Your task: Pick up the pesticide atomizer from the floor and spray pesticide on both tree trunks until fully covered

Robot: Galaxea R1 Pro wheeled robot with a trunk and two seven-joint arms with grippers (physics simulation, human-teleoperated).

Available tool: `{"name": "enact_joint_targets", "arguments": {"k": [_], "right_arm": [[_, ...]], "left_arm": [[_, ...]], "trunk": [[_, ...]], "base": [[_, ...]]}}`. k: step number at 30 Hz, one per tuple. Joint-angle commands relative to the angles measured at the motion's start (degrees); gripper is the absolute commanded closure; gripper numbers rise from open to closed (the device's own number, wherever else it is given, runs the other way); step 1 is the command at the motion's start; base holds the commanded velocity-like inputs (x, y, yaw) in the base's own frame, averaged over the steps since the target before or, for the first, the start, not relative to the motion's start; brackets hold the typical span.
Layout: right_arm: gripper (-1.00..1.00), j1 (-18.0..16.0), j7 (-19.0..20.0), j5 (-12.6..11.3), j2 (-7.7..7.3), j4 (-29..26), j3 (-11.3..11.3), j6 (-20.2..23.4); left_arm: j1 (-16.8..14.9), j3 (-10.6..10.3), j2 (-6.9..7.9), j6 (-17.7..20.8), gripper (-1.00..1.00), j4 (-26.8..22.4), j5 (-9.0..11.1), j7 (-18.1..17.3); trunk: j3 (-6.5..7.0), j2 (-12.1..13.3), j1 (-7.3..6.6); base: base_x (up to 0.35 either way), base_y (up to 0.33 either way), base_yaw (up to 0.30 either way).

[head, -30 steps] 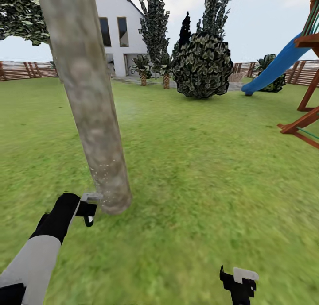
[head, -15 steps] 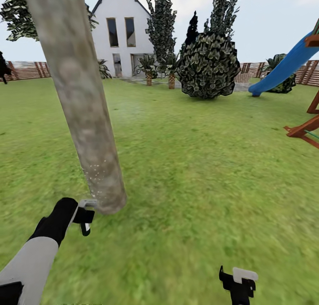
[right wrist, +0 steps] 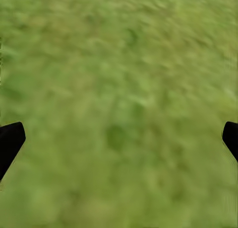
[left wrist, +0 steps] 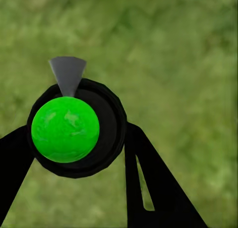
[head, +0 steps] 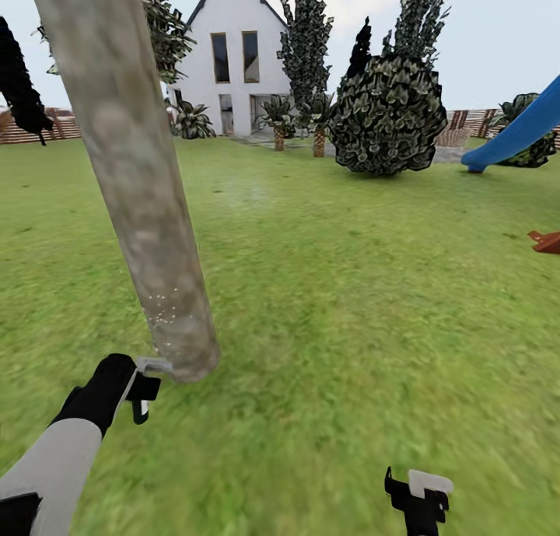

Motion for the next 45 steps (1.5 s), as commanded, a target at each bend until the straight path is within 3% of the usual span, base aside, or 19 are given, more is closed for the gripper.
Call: {"name": "enact_joint_targets", "arguments": {"k": [1, 5, 11, 20, 23, 25, 29, 34, 38, 40, 41, 44, 45], "right_arm": [[-1.0, -0.02, -0.15, 0.53, 0.0, 0.04, -0.44, -0.15], [-1.0, -0.02, -0.15, 0.52, 0.0, 0.04, -0.44, -0.16], [-1.0, -0.02, -0.15, 0.55, -0.2, 0.07, -0.45, -0.15], [-1.0, -0.02, -0.16, 0.49, 0.0, 0.04, -0.44, -0.16], [-1.0, -0.02, -0.15, 0.5, 0.0, 0.04, -0.44, -0.16], [-1.0, -0.02, -0.15, 0.5, 0.0, 0.04, -0.44, -0.14], [-1.0, -0.02, -0.15, 0.49, 0.0, 0.04, -0.44, -0.16], [-1.0, -0.02, -0.15, 0.56, 0.05, 0.04, -0.44, -0.09], [-1.0, -0.02, -0.15, 0.53, 0.09, 0.04, -0.44, -0.08], [-1.0, -0.03, -0.15, 0.57, 0.09, 0.04, -0.44, -0.08], [-1.0, -0.03, -0.15, 0.58, 0.1, 0.04, -0.44, -0.08], [-1.0, -0.02, -0.15, 0.58, 0.14, 0.04, -0.44, -0.07], [-1.0, -0.02, -0.15, 0.58, 0.16, 0.08, -0.44, -0.07]], "left_arm": [[-0.06, 0.35, -1.04, -0.09, 1.0, 0.21, -1.17, -0.49], [-0.06, 0.47, -1.42, -0.16, 1.0, 0.23, -1.23, -0.48], [1.73, 1.3, -0.35, -0.4, 1.0, 0.47, -1.46, -0.48], [2.14, 1.77, -3.13, -0.43, 1.0, 0.71, -1.25, -0.31], [2.5, 2.16, -2.3, -0.43, 1.0, 0.86, -1.55, -0.31], [4.17, 2.44, -0.71, -0.49, 1.0, 0.84, -1.64, -0.23], [4.5, 2.57, -1.19, -3.24, 1.0, 0.84, -1.38, -0.22], [4.54, 2.69, -0.93, -3.76, 1.0, 1.21, -1.4, 0.18], [4.64, 2.74, -0.75, -5.55, 1.0, 7.61, -1.33, 0.22], [4.68, 2.87, -0.71, -11.03, 1.0, 12.37, -1.33, 0.95], [4.68, 3.89, -0.77, -13.19, 1.0, 14.01, -1.3, 2.34], [4.69, 8.99, -1.05, -14.7, 1.0, 15.05, -1.31, 5.14], [4.69, 9.8, -1.12, -15.17, 1.0, 15.15, -1.32, 5.48]], "trunk": [[-0.05, -0.02, 0.01], [-0.05, -0.02, 0.01], [-0.05, -0.02, 0.01], [-0.05, -0.02, 0.01], [-0.05, -0.02, 0.01], [-0.05, -0.02, 0.01], [-0.05, -0.02, 0.01], [-0.05, -0.02, 0.01], [-0.05, -0.02, 0.01], [-0.05, -0.02, 0.01], [-0.05, -0.02, 0.01], [-0.05, -0.02, 0.01], [-0.05, -0.02, 0.01]], "base": [[0.231, -0.199, 0.262], [0.277, -0.15, 0.25], [0.293, -0.129, 0.021], [0.087, -0.24, 0.082], [0.0, -0.083, 0.272], [0.0, -0.006, 0.213], [0.154, -0.119, 0.024], [0.234, -0.182, 0.001], [0.24, -0.185, 0.05], [0.24, -0.185, 0.235], [0.24, -0.185, 0.267], [0.24, -0.185, 0.274], [0.24, -0.185, 0.276]]}}
